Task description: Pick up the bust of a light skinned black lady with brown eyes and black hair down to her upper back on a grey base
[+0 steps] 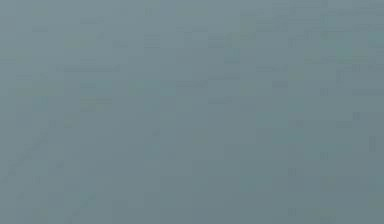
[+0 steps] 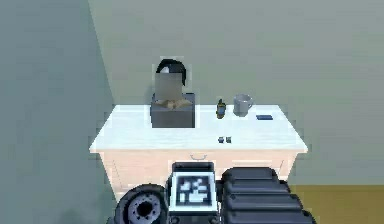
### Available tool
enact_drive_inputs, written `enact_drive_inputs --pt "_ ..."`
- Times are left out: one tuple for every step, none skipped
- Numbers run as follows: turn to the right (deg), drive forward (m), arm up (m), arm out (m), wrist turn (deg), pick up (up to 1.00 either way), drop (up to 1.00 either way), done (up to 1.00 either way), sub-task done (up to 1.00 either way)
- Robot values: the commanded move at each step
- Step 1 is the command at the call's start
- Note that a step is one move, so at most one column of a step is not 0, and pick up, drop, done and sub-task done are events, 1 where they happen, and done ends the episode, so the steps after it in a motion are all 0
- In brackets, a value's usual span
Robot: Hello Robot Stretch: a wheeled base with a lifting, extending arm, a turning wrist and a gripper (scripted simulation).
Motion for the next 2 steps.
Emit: enact_drive_inputs --pt "0.0 0.00 0.00 0.48 0.0 0.00 0.00 0.00 0.00" --pt "0.0 0.00 0.00 0.00 45.0 0.00 0.00 0.00 0.00"
